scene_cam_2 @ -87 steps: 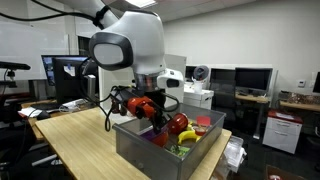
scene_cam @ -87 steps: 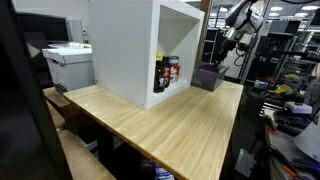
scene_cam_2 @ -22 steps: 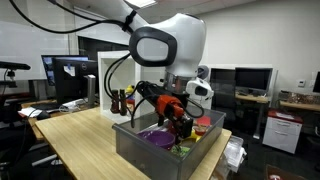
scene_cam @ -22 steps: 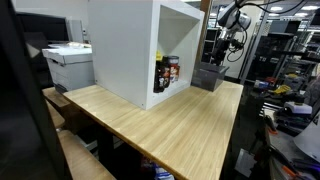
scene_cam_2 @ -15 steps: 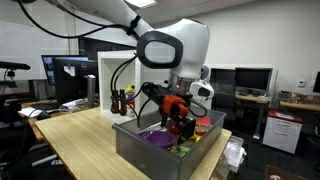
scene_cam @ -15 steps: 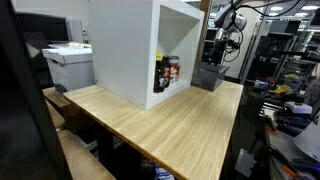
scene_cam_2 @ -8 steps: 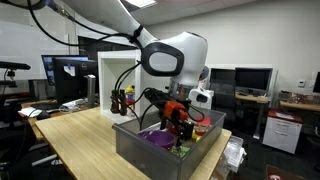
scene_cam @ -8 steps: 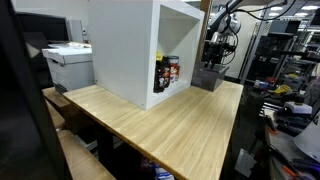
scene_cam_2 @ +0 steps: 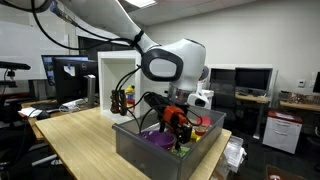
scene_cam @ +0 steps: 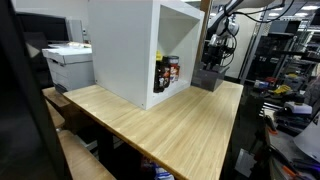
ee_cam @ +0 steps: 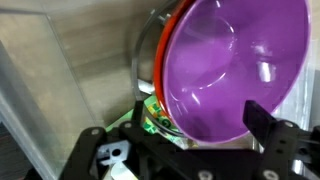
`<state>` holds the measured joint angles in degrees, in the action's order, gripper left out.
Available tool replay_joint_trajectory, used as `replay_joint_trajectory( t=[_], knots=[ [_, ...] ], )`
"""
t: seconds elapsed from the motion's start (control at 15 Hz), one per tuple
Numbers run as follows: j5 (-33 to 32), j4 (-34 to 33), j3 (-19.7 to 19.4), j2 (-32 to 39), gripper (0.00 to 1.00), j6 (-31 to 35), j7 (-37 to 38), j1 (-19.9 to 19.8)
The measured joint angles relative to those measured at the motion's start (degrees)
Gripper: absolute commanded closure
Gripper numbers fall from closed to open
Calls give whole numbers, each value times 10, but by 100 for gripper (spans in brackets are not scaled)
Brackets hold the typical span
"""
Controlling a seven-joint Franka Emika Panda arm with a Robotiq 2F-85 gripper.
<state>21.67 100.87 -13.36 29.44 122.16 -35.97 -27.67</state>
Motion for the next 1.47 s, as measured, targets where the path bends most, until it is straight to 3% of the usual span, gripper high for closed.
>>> replay_joint_trajectory(
  t=[0.2,0.33,1.07,1.33,1.47],
  knots=[
    [0,0,1,4,1,2,0,0],
    [0,0,1,7,26,3,0,-1],
    [-1,0,3,10,93,14,0,-1],
    [-1,0,4,10,100,18,0,-2],
    [-1,0,5,10,97,20,0,-5]
  ],
)
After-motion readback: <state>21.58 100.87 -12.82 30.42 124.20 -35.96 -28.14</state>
